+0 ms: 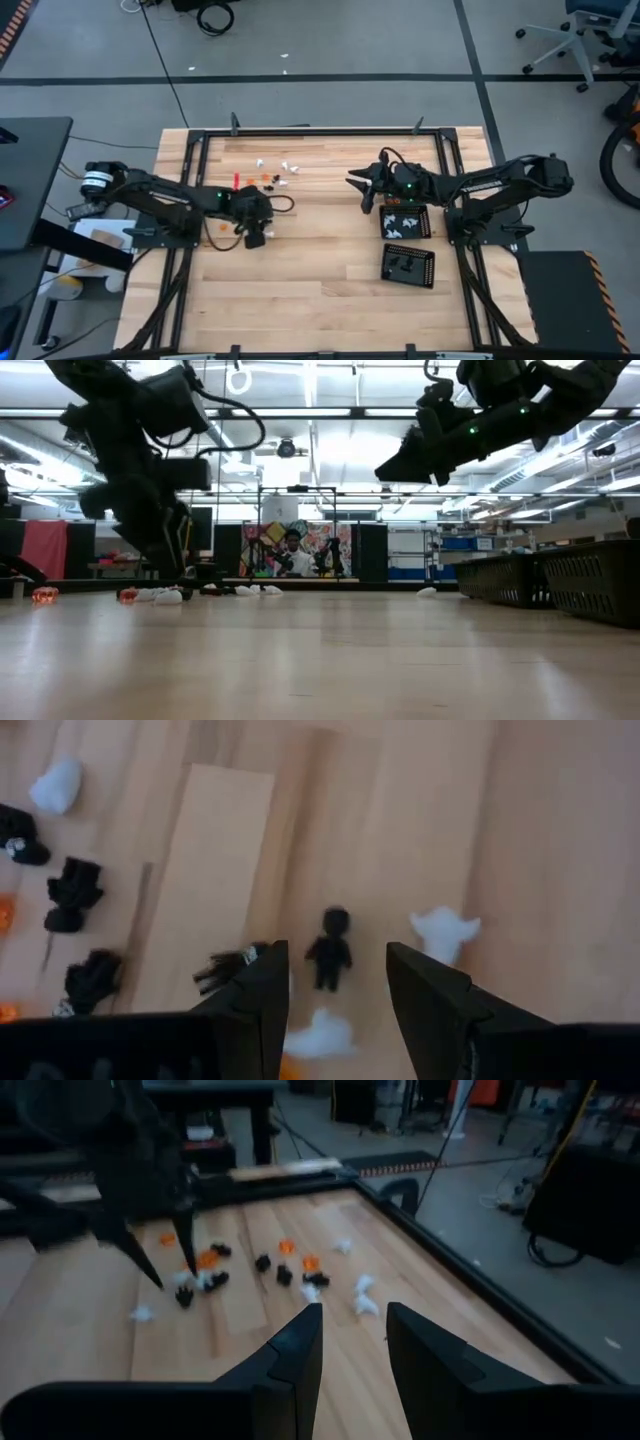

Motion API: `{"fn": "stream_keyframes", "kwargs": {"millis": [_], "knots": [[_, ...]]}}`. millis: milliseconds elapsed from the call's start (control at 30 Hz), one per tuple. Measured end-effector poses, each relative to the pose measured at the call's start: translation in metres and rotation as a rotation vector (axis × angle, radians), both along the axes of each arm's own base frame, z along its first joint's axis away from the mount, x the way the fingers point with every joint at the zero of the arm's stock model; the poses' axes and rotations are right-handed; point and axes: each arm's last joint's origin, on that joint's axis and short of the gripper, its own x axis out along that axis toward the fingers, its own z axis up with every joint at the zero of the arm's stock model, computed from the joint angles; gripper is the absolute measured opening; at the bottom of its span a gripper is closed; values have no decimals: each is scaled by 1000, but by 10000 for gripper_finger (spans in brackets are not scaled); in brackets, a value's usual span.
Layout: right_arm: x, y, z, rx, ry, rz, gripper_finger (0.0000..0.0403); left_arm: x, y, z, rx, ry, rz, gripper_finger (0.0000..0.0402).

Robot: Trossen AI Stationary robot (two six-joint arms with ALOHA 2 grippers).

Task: Sort Halloween decoration
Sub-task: Put the black skeleton toy into the bottom black bin

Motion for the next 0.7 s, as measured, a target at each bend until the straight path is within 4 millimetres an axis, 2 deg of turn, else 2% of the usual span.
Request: {"fn": "stream_keyframes", "kwargs": {"millis": [467,567,700], "knots": [[-1,0,6,-33,-34,10,119,17,2,-31,65,91,-70,151],[-1,0,6,-33,-33,10,119,17,2,-34,67,102,-76,136],[-1,0,6,-35,-32,11,119,18,1,-34,62,100,-78,92]]}}
